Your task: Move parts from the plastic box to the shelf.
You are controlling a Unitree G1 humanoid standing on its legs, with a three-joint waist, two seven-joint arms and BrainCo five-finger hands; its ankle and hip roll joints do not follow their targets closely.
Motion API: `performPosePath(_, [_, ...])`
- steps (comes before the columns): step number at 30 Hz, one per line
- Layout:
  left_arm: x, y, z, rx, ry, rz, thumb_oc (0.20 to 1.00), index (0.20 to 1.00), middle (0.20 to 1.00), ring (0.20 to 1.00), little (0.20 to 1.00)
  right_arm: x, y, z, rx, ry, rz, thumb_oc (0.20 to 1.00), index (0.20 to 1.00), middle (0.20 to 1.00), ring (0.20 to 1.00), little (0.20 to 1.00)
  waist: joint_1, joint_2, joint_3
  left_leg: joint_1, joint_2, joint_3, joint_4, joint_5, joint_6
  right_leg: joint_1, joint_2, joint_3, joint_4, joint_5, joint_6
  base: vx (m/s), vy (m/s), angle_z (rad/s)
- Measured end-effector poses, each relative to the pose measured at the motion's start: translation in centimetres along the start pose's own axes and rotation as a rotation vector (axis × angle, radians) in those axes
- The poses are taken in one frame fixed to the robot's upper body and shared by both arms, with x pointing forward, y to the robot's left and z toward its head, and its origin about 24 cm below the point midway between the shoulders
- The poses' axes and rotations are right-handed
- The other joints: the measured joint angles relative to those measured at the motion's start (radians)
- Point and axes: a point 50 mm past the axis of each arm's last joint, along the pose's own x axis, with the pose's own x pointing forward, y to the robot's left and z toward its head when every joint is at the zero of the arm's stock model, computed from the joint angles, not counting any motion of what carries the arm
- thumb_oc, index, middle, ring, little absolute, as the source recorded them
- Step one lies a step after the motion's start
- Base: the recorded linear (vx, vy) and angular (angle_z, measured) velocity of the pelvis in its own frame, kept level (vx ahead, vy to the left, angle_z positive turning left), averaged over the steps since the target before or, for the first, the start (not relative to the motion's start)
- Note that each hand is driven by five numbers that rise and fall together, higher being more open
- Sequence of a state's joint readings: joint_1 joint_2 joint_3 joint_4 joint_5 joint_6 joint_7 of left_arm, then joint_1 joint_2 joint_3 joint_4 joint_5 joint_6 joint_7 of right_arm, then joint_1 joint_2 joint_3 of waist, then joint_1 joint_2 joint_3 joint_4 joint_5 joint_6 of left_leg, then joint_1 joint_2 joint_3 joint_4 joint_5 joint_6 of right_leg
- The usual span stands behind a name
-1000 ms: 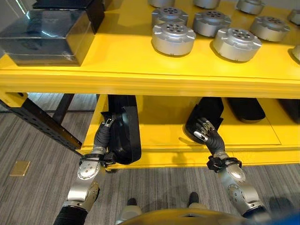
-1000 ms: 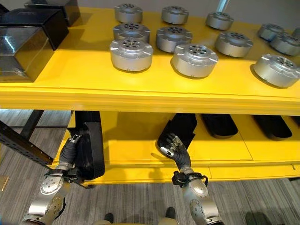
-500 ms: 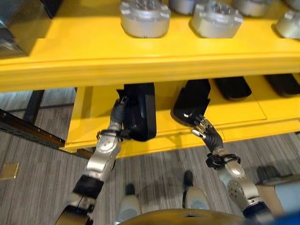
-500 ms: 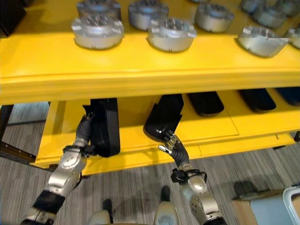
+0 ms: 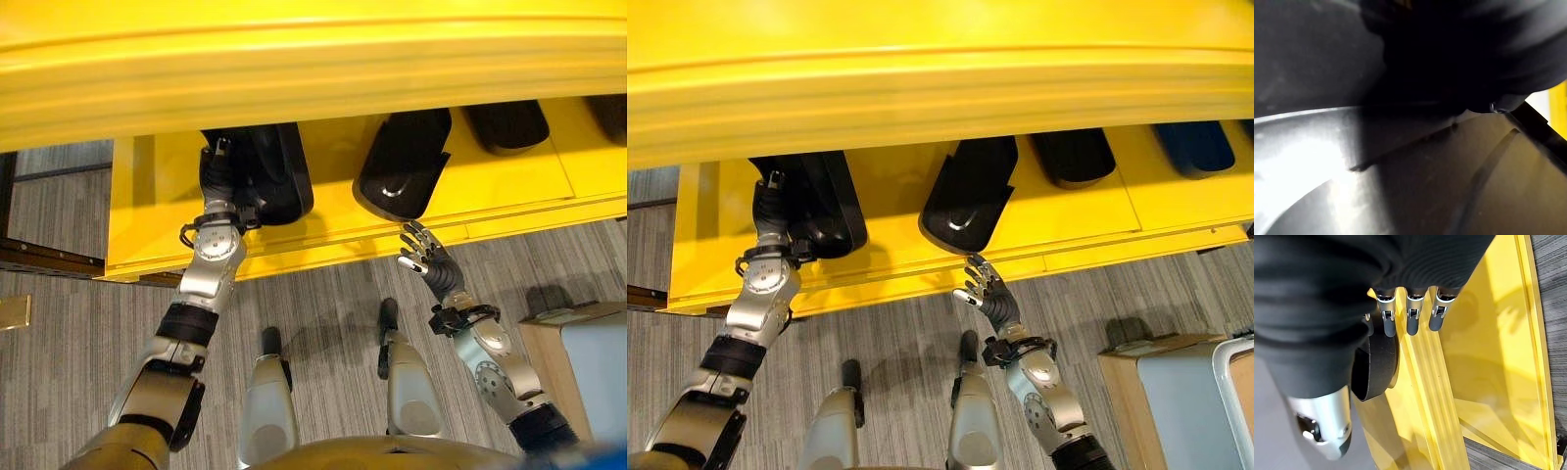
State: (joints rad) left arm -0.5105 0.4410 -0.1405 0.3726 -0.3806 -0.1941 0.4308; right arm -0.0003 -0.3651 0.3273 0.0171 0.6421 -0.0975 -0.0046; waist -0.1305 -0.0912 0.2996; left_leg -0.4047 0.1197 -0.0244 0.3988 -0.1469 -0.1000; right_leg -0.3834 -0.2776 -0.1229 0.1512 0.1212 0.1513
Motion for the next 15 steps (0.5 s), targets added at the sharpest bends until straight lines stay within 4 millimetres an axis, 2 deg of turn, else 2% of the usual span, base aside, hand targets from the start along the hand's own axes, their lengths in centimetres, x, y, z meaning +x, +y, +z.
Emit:
performPosePath(1, [1.3,0.7,0.8,0.027,-0.020,0.036,0.200,0.200,0.200,0.200,0.200,0.1,0.1,0.2,-0.001,-0.008,0.006,1.000,1.000,1.000,1.000,1.000,0.001,0.001,0.001,-0.029,0.001,-0.002,0.030,-0.012,0.000,-0.028,0.000,0.001,0.024,-0.009,0.001,-0.05,0.003,0.00])
performPosePath(4, [3.2,1.9,2.0,0.070,-0.049,0.084,0.200,0.200,0.200,0.200,0.200,0.2,0.2,0.3,-0.002,-0.014,0.015,1.000,1.000,1.000,1.000,1.000,-0.007,-0.002,0.009,-0.077,0.002,-0.013,0.079,-0.026,0.000,-0.072,-0.001,0.002,0.074,-0.026,0.001,-0.03,-0.003,0.03])
performPosePath(10, [4.5,4.5,2.1,0.132,-0.017,0.172,0.200,0.200,0.200,0.200,0.200,0.2,0.8,0.0,0.002,0.003,0.056,1.000,1.000,1.000,1.000,1.000,-0.028,-0.004,0.011,-0.146,0.009,-0.017,0.182,-0.071,0.009,-0.137,-0.002,0.018,0.158,-0.067,0.002,-0.02,0.001,-0.04])
performPosePath(12, [4.8,4.8,2.3,0.148,-0.014,0.177,0.200,0.200,0.200,0.200,0.200,0.1,0.8,0.0,0.004,0.003,0.059,1.000,1.000,1.000,1.000,1.000,-0.027,-0.003,0.012,-0.167,0.011,-0.016,0.203,-0.077,0.014,-0.159,-0.002,0.021,0.176,-0.074,0.005,-0.04,0.008,-0.05])
performPosePath(15, [5.0,5.1,2.7,0.173,-0.020,0.176,0.200,0.200,0.200,0.200,0.200,-0.1,1.2,0.1,0.015,-0.002,0.077,1.000,1.000,1.000,1.000,1.000,-0.022,-0.005,0.012,-0.211,0.014,-0.027,0.275,-0.107,0.007,-0.223,-0.007,0.028,0.291,-0.120,-0.007,-0.04,0.013,0.00])
